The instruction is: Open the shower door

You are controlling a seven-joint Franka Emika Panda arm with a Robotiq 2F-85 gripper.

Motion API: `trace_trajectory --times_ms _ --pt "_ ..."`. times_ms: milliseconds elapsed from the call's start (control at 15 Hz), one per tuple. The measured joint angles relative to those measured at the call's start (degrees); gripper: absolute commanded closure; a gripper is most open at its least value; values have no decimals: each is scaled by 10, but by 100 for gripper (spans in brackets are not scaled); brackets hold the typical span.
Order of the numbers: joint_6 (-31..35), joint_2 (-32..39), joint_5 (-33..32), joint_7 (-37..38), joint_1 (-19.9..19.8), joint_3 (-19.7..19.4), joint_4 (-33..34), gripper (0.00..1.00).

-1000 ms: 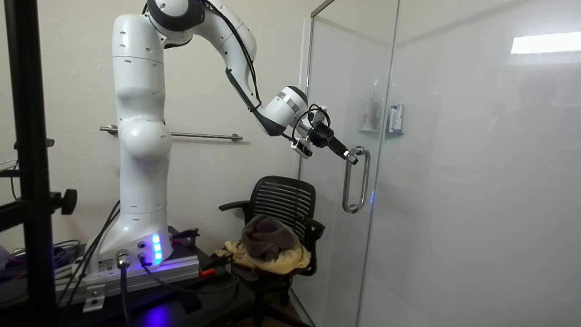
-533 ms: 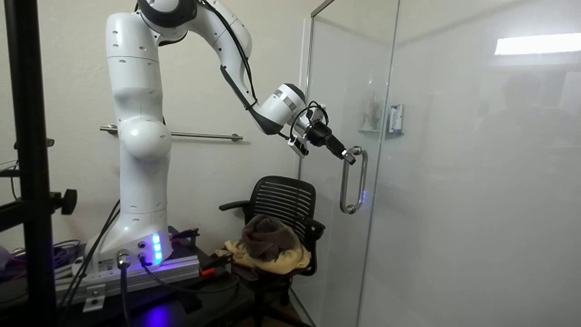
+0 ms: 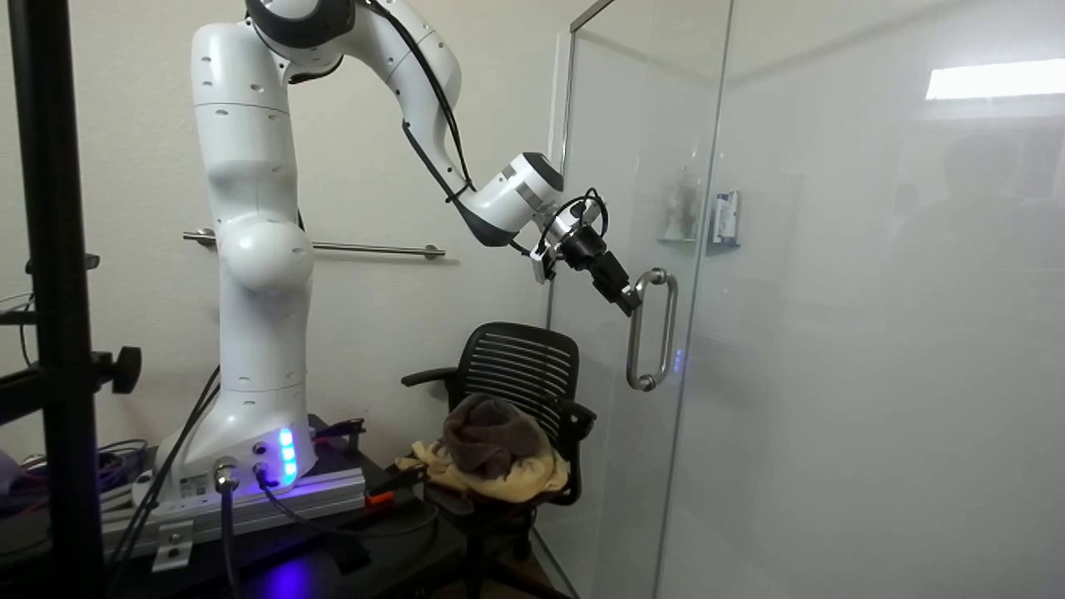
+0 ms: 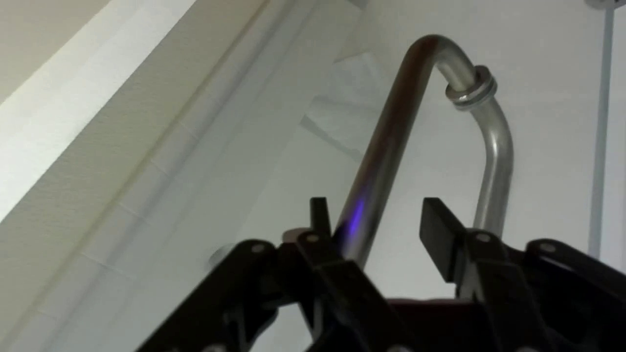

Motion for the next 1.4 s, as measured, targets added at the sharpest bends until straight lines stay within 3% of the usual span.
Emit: trace_trajectory --times_ms 200,333,600,1000,1200,1400 --pt "69 0 29 -118 -7 -32 -16 97" --pt "114 -2 14 -115 -19 -37 -23 94" --pt "174 8 -160 76 -31 -43 -24 94" --pt "171 14 -437 378 -29 -42 -23 94" --pt "164 12 -509 445 -27 -42 -28 94" --pt "163 9 -536 479 -27 -43 -31 94"
